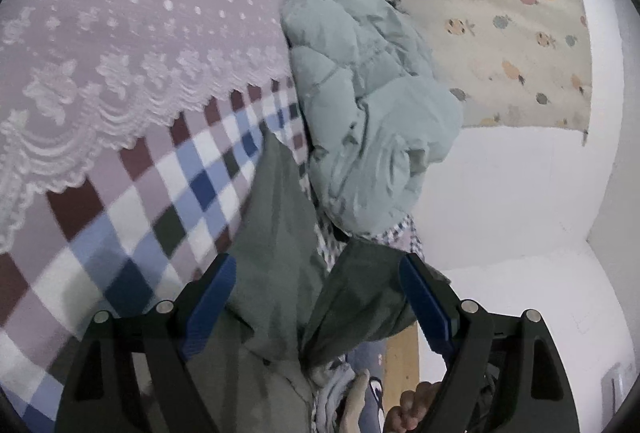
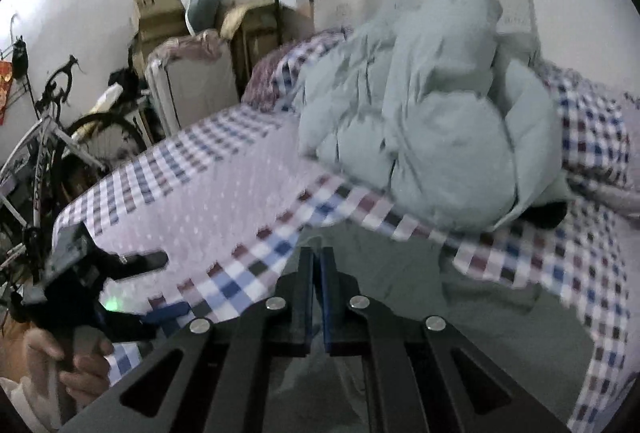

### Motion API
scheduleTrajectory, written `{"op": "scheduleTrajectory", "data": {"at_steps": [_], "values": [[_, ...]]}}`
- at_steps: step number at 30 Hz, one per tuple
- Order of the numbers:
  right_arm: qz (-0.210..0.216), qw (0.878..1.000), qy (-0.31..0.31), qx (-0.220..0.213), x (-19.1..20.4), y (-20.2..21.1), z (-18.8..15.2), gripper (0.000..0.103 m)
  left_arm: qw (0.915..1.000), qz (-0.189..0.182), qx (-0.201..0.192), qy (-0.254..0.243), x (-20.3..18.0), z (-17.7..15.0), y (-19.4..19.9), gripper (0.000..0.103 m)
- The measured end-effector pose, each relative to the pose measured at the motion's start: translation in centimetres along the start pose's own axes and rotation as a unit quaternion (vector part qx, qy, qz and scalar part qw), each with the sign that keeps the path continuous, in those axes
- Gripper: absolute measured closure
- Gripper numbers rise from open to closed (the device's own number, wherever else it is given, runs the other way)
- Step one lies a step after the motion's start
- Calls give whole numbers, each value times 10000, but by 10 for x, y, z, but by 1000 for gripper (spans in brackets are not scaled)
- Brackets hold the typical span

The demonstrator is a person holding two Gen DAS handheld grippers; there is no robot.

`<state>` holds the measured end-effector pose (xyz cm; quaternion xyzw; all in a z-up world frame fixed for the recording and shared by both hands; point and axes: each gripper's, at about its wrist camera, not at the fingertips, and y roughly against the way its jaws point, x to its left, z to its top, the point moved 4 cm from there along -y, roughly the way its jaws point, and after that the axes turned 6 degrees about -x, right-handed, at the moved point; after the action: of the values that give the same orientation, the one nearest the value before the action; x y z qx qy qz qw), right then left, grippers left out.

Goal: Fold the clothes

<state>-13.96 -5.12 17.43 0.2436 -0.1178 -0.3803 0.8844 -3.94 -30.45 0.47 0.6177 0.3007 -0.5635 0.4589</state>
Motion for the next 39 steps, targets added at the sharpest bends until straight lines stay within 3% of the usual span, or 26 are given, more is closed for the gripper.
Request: {"op": "scheduleTrajectory", "data": {"at_steps": [4, 8, 12, 16, 21, 23, 26, 28, 30, 35, 39], "values": [[-75, 9991, 393, 127, 20, -1, -6, 101, 9984, -297, 474, 5, -8, -12, -13, 16], [272, 9931, 757, 849, 59, -37, -52, 101, 9939, -520, 969, 52, -11, -24, -27, 16], [735, 9829, 1044, 1326, 97, -52, -90, 101, 9931, -112, 1157, -124, -6, -30, -35, 16], [865, 9766, 1071, 1652, 99, -54, -105, 98, 9925, 99, 1209, -172, -1, -32, -38, 16], [1056, 9751, 965, 1695, 79, -38, -99, 85, 9928, 209, 1161, -186, 5, -37, -42, 16], [1039, 9799, 743, 1535, 63, -34, -89, 63, 9932, 244, 1130, -160, 8, -38, -42, 16], [906, 9850, 402, 1414, 37, -40, -75, 63, 9932, 359, 1103, -135, 13, -39, -43, 25], [979, 9826, 314, 1545, 27, -57, -71, 62, 9915, 590, 1144, -179, 17, -39, -42, 40], [1188, 9754, 382, 1819, 25, -80, -72, 62, 9890, 835, 1207, -203, 22, -39, -43, 55], [1645, 9593, 661, 2198, 21, -123, -74, 62, 9801, 1245, 1430, -590, 24, -43, -47, 63], [1877, 9482, 887, 2403, 21, -134, -80, 62, 9731, 1529, 1495, -861, 26, -44, -48, 81]]}}
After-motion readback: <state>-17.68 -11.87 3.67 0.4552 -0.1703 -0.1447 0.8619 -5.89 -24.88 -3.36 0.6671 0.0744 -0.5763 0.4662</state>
